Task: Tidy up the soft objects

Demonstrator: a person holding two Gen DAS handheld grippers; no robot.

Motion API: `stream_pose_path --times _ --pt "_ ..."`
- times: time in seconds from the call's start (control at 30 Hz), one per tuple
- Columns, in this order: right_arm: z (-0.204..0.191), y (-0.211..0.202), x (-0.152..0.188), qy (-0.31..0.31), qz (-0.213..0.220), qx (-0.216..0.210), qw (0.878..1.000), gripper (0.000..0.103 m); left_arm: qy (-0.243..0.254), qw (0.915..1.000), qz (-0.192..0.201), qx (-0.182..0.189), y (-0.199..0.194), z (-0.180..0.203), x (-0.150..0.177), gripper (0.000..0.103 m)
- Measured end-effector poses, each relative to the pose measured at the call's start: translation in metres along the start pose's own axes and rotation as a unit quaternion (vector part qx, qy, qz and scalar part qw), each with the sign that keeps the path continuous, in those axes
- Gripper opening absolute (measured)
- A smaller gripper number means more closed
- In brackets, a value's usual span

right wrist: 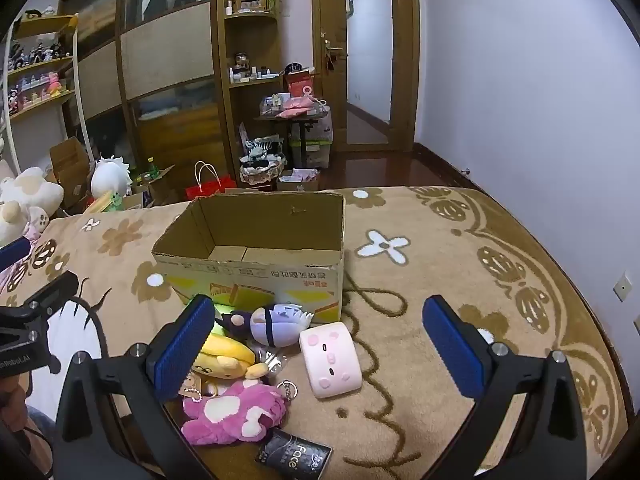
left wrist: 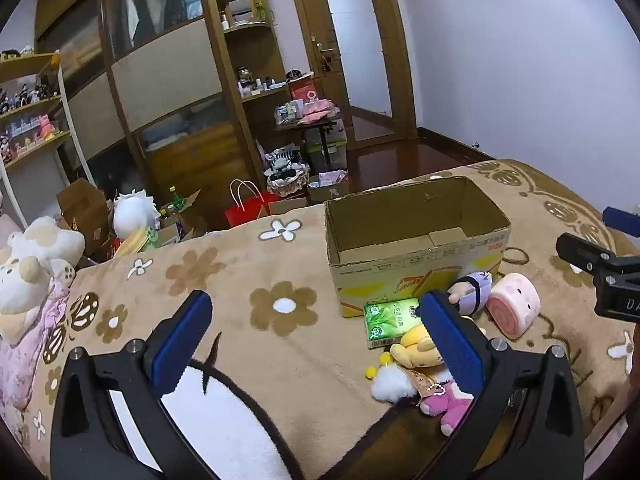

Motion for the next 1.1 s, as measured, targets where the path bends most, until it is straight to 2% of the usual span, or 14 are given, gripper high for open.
stream_pose_path --times 0.17,0.23,0.4,1.1 --pt "0.0 0.0 -0.001 0.005 0.001 -0.004 1.0 0.103 -0.008 0.9999 0.0 -0.006 0.003 -0.01 0.0 0.103" --pt "0.0 -0.001 -0.001 0.005 0.002 -0.005 1.0 0.103 0.01 0.9999 0.007 -0.008 -0.004 0.005 -0.005 0.103" --pt "-0.001 -0.001 -0.001 0.002 0.0 -0.005 1.0 0.103 0.006 0.9999 0.004 -0.008 -0.004 0.005 -0.008 0.103" --pt "-0.001 0.0 -0.001 0.005 0.001 -0.003 1.0 0.103 0.0 1.0 0.001 -0.001 -0.001 0.004 0.005 0.103"
Point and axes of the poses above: each gripper's, at about its wrist camera, not at the fingertips, and y roughly the way its jaws point, z to its right, x to its underside, the point moved 2 cm from there along y, roughly the way its jaws point, and after that the axes turned 15 degrees about y, right-handed, at the moved point
